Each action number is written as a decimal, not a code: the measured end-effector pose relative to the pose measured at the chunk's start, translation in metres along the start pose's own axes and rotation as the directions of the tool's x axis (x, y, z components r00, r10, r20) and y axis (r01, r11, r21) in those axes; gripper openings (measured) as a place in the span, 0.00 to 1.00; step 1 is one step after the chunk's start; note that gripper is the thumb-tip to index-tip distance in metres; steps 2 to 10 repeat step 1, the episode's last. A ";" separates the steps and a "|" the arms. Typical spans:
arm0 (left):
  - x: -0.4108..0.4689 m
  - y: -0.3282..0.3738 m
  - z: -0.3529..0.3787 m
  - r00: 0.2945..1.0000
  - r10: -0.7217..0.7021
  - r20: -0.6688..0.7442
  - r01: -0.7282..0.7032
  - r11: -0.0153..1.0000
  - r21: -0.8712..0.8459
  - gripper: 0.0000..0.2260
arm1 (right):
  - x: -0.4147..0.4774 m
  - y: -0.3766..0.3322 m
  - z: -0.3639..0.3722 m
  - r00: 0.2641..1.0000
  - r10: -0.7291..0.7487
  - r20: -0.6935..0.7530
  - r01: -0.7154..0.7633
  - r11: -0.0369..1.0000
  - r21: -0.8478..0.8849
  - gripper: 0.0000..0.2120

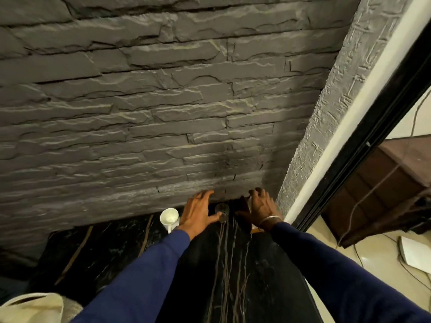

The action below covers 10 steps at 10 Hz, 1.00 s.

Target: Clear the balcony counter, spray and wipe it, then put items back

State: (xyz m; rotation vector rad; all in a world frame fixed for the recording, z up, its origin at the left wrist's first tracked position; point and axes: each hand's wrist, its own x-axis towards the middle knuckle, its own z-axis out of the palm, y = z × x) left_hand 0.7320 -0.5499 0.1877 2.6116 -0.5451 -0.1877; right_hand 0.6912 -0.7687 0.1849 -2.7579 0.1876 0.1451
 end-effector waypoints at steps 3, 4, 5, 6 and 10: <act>-0.036 0.002 -0.021 0.999 0.035 -0.013 -0.034 0.998 0.049 0.32 | -0.016 -0.015 -0.008 0.995 -0.094 -0.030 0.092 0.994 -0.058 0.45; -0.036 0.002 -0.021 0.999 0.035 -0.013 -0.034 0.998 0.049 0.32 | -0.016 -0.015 -0.008 0.995 -0.094 -0.030 0.092 0.994 -0.058 0.45; -0.036 0.002 -0.021 0.999 0.035 -0.013 -0.034 0.998 0.049 0.32 | -0.016 -0.015 -0.008 0.995 -0.094 -0.030 0.092 0.994 -0.058 0.45; -0.036 0.002 -0.021 0.999 0.035 -0.013 -0.034 0.998 0.049 0.32 | -0.016 -0.015 -0.008 0.995 -0.094 -0.030 0.092 0.994 -0.058 0.45; -0.036 0.002 -0.021 0.999 0.035 -0.013 -0.034 0.998 0.049 0.32 | -0.016 -0.015 -0.008 0.995 -0.094 -0.030 0.092 0.994 -0.058 0.45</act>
